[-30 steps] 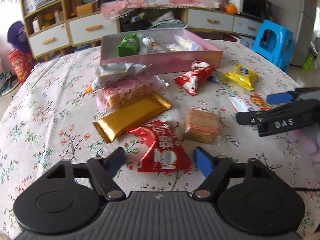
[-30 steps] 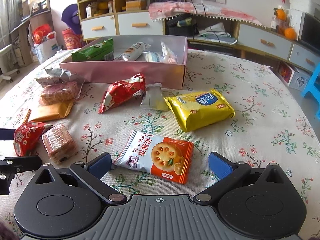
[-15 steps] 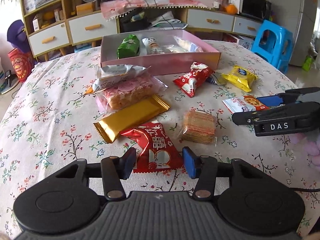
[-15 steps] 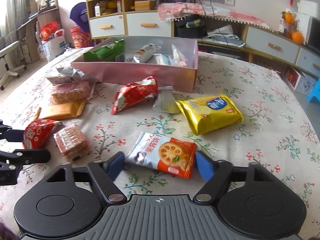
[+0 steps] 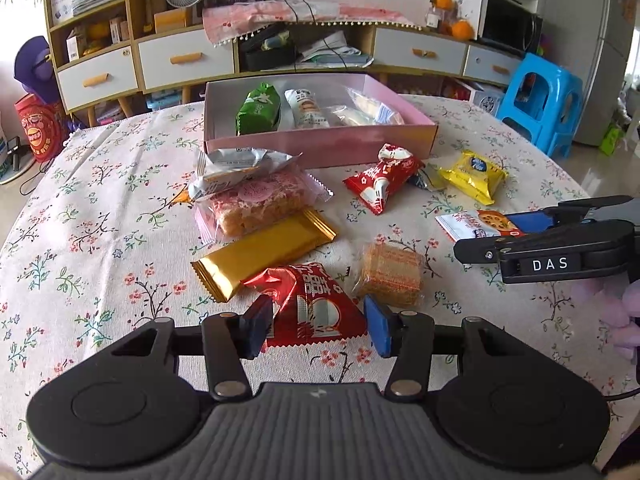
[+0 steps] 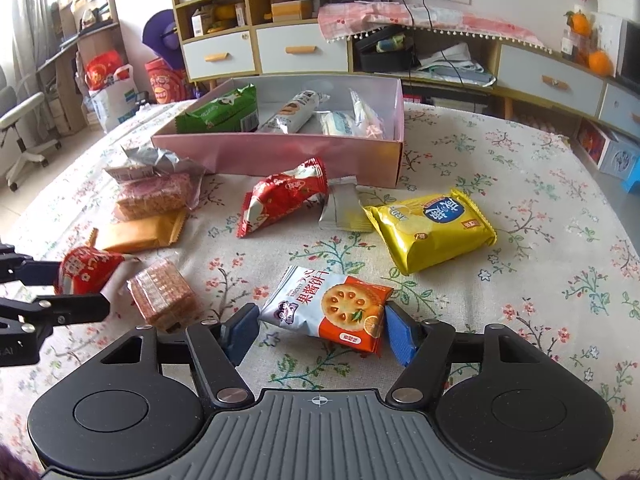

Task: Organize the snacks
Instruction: 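Grasp the red candy bag with the left tool while the right tool grasps the orange cracker pack, then carry both snacks into the pink box and open both tools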

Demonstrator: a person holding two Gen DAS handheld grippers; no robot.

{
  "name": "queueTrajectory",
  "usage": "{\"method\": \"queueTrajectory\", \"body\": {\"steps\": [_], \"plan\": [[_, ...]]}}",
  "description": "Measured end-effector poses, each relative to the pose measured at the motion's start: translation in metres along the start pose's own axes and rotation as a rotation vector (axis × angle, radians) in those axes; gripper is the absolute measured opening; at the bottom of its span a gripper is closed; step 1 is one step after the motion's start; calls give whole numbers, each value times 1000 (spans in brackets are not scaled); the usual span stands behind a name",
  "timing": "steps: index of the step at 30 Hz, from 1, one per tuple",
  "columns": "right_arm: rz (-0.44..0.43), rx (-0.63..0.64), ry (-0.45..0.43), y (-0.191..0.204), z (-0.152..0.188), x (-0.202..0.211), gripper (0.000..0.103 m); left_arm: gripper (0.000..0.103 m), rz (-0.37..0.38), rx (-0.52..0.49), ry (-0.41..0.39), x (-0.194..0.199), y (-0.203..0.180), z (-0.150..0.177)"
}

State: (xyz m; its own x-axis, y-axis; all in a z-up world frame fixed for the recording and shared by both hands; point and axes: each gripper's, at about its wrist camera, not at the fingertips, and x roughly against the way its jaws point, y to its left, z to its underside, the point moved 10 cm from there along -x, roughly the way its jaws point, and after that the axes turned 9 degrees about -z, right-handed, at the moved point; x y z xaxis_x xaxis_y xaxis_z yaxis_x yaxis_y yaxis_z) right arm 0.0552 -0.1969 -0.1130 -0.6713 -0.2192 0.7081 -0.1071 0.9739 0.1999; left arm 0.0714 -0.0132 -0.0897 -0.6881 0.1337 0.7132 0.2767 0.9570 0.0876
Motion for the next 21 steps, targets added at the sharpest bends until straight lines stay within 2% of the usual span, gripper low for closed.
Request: {"method": "queueTrajectory", "body": {"steps": [13,21], "plan": [[-72,-89,-59,9,-30,15,67,46,27,30,-32,10,0,-19],[-103,-152,-96,10,-55,22,67,46,69,74,-60,19,0,-39]]}}
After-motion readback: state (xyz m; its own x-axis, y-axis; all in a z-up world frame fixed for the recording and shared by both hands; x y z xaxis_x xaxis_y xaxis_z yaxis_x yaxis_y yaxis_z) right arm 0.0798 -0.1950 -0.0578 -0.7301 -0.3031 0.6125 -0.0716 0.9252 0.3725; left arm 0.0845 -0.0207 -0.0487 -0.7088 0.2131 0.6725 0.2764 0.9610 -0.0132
